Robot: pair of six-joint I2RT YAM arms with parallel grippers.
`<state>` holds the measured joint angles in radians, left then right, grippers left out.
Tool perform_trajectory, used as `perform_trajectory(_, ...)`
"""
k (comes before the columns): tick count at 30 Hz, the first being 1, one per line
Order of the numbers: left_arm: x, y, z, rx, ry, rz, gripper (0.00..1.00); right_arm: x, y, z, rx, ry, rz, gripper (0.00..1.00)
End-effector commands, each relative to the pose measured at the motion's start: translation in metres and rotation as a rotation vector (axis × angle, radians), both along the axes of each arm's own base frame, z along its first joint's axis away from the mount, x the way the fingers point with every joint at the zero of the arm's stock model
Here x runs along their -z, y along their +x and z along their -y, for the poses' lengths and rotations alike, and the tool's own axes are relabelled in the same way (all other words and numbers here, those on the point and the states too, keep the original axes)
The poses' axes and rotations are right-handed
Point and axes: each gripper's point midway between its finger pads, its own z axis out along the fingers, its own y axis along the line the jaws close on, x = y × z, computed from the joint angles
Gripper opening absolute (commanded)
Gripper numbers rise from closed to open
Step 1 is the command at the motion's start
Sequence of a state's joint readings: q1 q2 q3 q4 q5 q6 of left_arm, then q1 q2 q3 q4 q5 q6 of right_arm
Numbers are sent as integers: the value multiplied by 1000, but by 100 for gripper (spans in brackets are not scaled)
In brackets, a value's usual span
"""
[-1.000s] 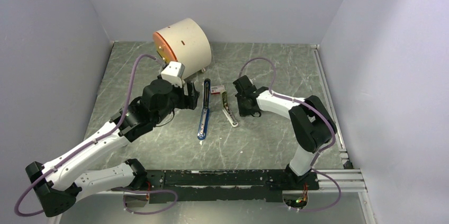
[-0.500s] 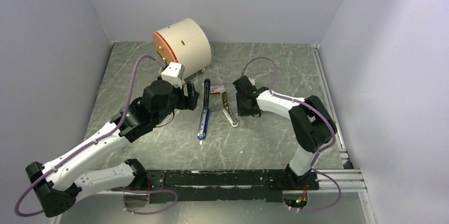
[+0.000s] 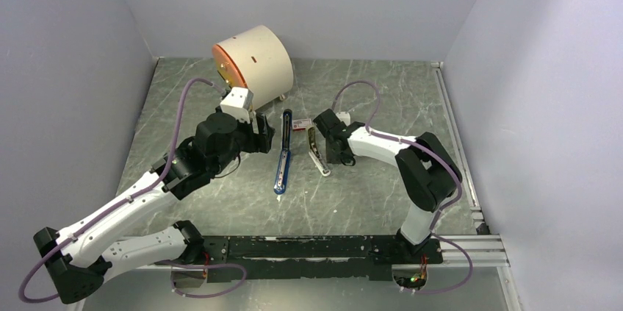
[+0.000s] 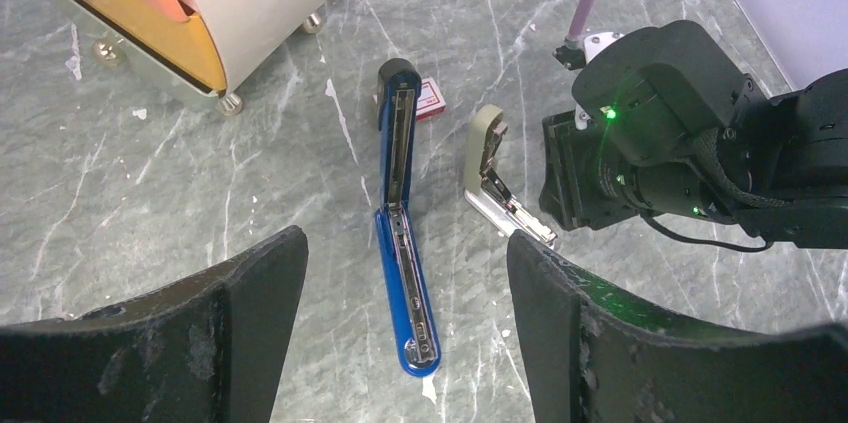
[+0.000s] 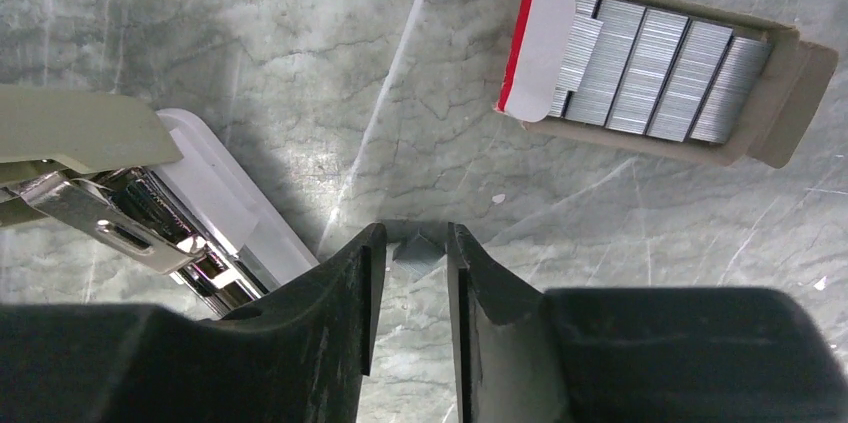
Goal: Load the staples into the stapler
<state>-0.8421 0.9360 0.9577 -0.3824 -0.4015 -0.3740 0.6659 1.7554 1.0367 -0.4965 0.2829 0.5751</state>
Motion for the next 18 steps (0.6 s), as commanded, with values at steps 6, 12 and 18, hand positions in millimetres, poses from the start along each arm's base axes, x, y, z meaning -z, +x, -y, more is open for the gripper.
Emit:
perform_trajectory(6,-6,3,-4,-26,-17,25,78,31,-40,34,53,-167,-154,33)
perform_trajectory(12,-4,3,-3,-27,-9,18,78,26,-41,25,-59,-118,-149,31)
perform_trajectory(18,-2,3,-4,-31,0,14,78,25,-43,38,-164,-127,-204,30)
